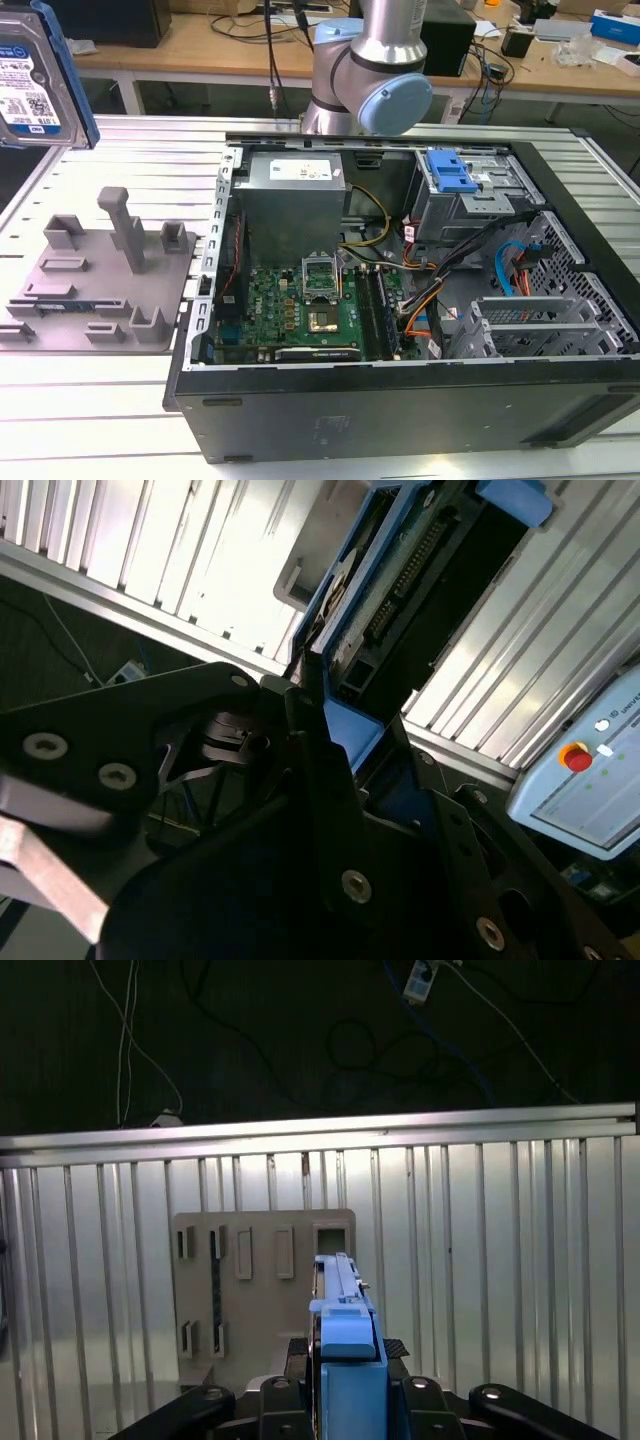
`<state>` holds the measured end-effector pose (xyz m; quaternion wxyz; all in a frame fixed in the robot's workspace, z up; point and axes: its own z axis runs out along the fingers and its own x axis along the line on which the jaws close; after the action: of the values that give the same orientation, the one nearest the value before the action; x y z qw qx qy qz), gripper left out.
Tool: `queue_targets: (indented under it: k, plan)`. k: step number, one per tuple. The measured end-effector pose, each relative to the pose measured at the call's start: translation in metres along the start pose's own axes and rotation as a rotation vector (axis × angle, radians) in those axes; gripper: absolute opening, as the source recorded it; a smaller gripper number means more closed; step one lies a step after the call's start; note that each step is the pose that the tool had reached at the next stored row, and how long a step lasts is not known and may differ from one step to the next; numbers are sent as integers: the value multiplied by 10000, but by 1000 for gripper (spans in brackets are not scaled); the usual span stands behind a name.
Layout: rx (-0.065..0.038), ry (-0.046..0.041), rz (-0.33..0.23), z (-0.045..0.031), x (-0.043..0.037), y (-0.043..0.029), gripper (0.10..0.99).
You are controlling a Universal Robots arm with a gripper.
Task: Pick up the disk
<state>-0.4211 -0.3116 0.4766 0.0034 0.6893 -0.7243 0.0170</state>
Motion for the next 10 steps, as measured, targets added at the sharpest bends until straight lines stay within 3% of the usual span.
queue_targets:
  k: [10]
  plan:
    - [-2, 0, 0, -1, 0, 0, 369]
